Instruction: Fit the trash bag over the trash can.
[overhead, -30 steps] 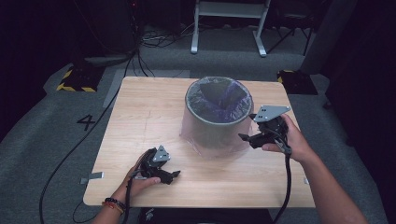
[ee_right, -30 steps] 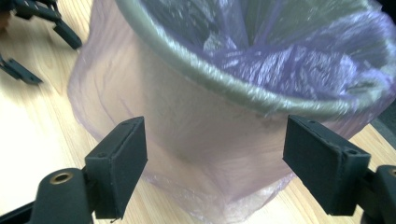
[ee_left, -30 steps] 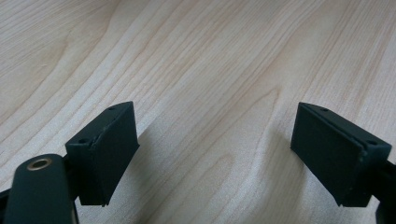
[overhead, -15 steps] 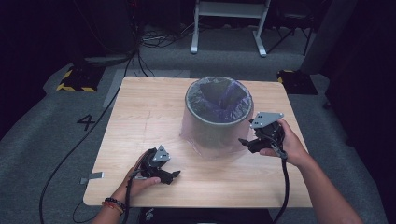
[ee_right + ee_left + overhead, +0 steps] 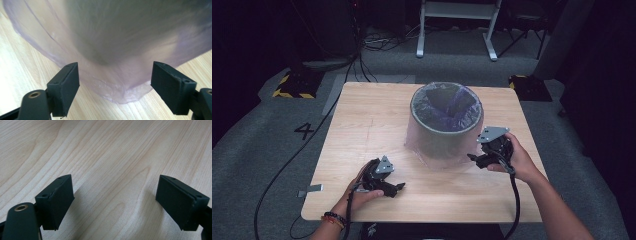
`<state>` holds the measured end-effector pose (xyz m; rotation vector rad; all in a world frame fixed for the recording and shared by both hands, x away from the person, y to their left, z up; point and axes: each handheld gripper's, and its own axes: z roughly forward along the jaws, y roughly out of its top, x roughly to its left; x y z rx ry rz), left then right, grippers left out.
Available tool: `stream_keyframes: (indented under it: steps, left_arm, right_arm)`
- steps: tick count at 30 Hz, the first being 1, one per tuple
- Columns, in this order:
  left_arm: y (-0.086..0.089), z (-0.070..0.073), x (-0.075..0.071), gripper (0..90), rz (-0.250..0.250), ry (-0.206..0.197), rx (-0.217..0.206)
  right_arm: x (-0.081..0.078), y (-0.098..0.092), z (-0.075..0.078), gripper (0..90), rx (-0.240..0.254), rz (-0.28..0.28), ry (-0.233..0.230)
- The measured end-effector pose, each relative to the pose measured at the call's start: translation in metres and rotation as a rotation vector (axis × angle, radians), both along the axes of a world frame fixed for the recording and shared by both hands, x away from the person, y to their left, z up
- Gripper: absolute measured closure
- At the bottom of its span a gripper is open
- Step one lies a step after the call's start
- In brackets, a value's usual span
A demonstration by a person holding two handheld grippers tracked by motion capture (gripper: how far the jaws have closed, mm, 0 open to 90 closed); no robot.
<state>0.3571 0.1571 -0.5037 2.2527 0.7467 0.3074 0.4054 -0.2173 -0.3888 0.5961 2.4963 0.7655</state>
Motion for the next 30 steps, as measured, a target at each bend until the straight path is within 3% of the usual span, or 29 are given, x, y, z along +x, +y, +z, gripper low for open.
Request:
stream_keyframes:
  steps: [19, 30]
  left_arm:
    - [0.000, 0.000, 0.000, 14.5, 0.000, 0.001, -0.001]
    - [0.000, 0.000, 0.000, 14.5, 0.001, 0.001, -0.001]
  right_arm:
    - [0.002, -0.023, -0.033, 23.1, -0.024, -0.063, 0.064]
    - [-0.003, -0.039, -0.042, 22.9, 0.013, -0.070, 0.090]
